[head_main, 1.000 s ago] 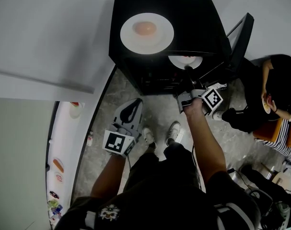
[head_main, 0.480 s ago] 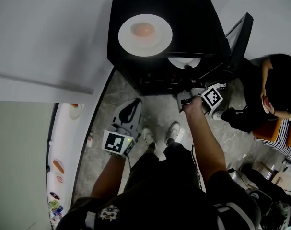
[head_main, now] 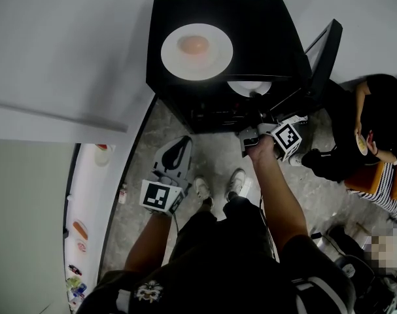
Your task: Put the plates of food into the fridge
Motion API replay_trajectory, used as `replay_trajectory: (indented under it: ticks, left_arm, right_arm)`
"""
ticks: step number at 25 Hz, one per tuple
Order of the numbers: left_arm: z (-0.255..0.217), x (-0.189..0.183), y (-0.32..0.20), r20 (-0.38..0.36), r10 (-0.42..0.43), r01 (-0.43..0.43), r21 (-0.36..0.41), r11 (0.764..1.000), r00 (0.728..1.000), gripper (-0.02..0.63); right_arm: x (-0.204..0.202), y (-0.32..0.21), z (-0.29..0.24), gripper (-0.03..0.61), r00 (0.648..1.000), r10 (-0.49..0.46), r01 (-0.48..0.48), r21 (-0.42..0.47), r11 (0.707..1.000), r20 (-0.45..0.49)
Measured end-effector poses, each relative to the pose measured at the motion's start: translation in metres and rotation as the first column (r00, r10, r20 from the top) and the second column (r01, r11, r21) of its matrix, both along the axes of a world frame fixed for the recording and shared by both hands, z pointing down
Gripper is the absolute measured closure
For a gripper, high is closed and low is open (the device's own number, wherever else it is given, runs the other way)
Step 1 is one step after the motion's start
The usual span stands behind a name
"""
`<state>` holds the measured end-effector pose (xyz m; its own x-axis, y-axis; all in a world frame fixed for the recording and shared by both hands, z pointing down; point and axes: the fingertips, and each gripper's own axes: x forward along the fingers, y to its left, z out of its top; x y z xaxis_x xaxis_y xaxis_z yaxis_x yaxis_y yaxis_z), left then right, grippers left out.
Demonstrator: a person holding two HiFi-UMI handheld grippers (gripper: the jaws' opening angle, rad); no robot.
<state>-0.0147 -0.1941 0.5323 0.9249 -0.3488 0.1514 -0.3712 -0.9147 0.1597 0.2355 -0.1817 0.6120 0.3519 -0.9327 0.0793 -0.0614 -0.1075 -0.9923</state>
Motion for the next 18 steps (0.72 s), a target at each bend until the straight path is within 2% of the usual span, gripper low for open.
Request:
replay_trajectory:
  ticks: [7,10,15,18]
  left_arm:
    - [-0.004,0.003,0.002,-0.009,0.023,-0.023,0.012,1.0,1.0,0.581]
    - [-0.008,0.007,0.002,-0.01,0.037,-0.036,0.013,0.999,0.999,0.581]
    - [-0.016,0.016,0.006,-0.02,0.059,-0.059,0.017,0.998,0.998,0.581]
    - [-0.022,0.022,0.01,-0.029,0.074,-0.073,0.025,0.997,0.997,0.581]
  right_arm:
    - [-0.009,0.027,-0.008,0.46,0.998,0.0,-0.002,-0.026,1.0,-0.06]
    - [-0.013,0.038,-0.023,0.46,0.997,-0.004,0.004,-0.004,1.0,-0.075]
    - [-0.027,0.055,-0.064,0.5,0.969,-0.054,0.061,0.022,0.998,-0.24]
    - [-0.034,0.065,-0.086,0.512,0.929,-0.078,0.083,-0.003,0.997,-0.362]
